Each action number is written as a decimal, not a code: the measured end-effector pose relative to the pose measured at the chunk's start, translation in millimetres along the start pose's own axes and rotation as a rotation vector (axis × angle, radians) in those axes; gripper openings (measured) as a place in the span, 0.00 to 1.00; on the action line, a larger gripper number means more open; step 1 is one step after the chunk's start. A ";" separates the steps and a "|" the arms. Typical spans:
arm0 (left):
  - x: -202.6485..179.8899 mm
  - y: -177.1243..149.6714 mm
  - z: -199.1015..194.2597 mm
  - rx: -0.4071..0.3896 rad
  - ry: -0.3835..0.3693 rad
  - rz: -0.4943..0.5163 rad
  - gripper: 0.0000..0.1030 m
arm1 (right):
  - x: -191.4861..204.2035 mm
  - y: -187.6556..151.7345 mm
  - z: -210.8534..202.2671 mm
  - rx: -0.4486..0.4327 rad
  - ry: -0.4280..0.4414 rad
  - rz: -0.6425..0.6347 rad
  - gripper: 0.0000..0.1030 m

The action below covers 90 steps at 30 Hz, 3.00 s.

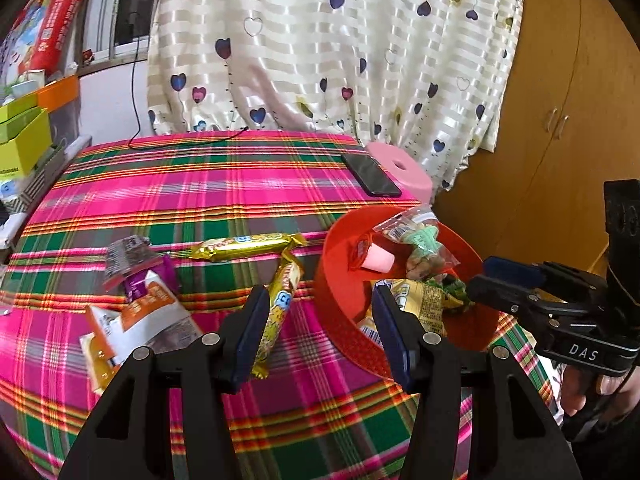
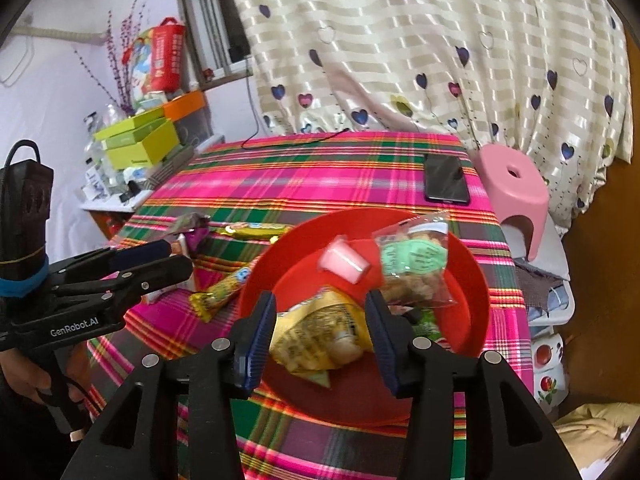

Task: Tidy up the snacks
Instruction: 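Release the pink cup into the red basket with the left tool, then withdraw both tools from the basket toward the remaining snacks, then grasp the white-and-orange snack bag with the left tool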

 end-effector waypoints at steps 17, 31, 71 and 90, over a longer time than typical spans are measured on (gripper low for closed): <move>29.7 -14.1 -21.1 -0.013 0.048 -0.057 0.53 | 28.3 -1.8 1.4 0.019 0.022 -0.038 0.44; 55.5 -23.2 -31.7 -0.015 0.093 -0.105 0.53 | 39.0 -3.7 5.9 0.025 0.038 -0.044 0.44; 119.1 -17.5 0.3 0.009 0.074 0.083 0.59 | 72.7 -7.7 40.9 0.078 0.106 -0.084 0.48; 119.6 -53.8 25.9 0.167 0.065 0.081 0.59 | 99.2 -11.3 53.6 0.104 0.142 -0.119 0.48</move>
Point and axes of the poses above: each gripper's, at about its wrist camera, not at the fingertips, and z roughly the way its jaws point, x to its left, y to its top, the point moved 6 cm from there along z, roughly the way its jaws point, and after that the axes turned 11 degrees about -x, right-handed, at the moved point
